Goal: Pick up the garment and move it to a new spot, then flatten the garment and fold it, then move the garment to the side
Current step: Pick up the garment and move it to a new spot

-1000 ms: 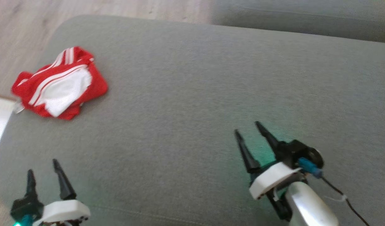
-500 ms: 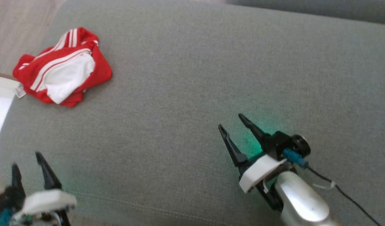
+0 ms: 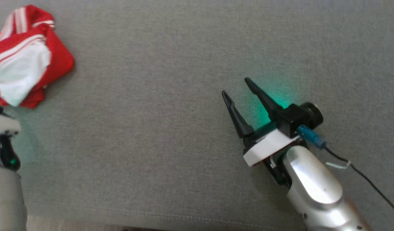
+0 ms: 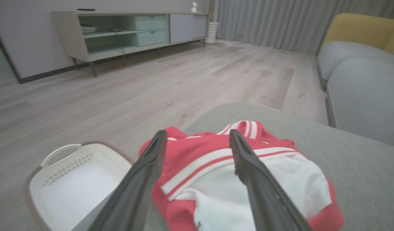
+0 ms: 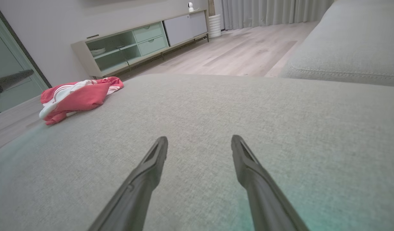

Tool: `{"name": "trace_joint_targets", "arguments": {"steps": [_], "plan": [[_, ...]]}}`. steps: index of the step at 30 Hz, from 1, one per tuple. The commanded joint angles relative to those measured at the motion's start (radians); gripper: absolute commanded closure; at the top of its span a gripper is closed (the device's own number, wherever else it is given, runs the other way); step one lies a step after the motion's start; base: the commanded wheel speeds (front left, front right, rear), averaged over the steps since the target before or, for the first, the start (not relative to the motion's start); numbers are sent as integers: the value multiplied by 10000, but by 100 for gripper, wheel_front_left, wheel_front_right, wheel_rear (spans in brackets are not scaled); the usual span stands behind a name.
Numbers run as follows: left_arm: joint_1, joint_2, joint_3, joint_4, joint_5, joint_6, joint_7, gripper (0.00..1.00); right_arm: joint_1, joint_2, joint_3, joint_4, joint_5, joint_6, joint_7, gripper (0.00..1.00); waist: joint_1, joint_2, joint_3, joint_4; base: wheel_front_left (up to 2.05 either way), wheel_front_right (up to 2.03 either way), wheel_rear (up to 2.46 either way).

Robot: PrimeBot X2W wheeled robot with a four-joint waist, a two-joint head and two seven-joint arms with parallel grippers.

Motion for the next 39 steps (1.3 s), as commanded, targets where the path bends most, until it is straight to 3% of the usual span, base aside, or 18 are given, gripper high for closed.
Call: {"name": "trace_joint_targets", "arguments": {"steps": [1,8,15,16,17,23,29,33,39], "plan": [[-416,712,-35,69,-47,-61,173,0,-223,126,108,-443,-100,-7,-111,0,-2,0,409,-357,0,0,0],[-1627,1277,-714,1687,-848,-103,1402,0,-418,126,25,-732,-343,-7,-111,0,-2,0,972,-945,0,0,0],[-1690,1596,-1301,2606,-1482,-105,2437,0,-417,126,-271,-747,-383,-7,-111,0,-2,0,1050,-1239,0,0,0],[-1677,1619,-1375,2638,-1583,-105,2415,78,-394,126,-301,-745,-372,-7,-111,0,-2,0,1012,-1252,0,0,0],[-1650,1647,-1497,2647,-1640,-105,2378,100,-367,126,-326,-739,-358,-7,-111,0,-2,0,969,-1259,0,0,0],[-1873,1843,-2656,1677,-2124,-106,1629,100,-191,126,-520,-675,-162,-7,-111,0,-2,0,440,-1204,0,0,0],[-2468,1953,-4616,-139,-2556,-106,927,100,35,126,-649,-614,183,-7,-111,0,-2,0,-321,-1438,0,0,0],[-2866,1555,-5930,-1441,-2888,-107,616,100,189,126,-834,-623,395,-7,-111,0,-2,0,-696,-1790,0,0,0],[-2895,460,-7459,-2561,-3410,-107,389,100,514,126,-1181,-665,671,-7,-111,0,-2,0,-1087,-2366,0,0,0]]}}
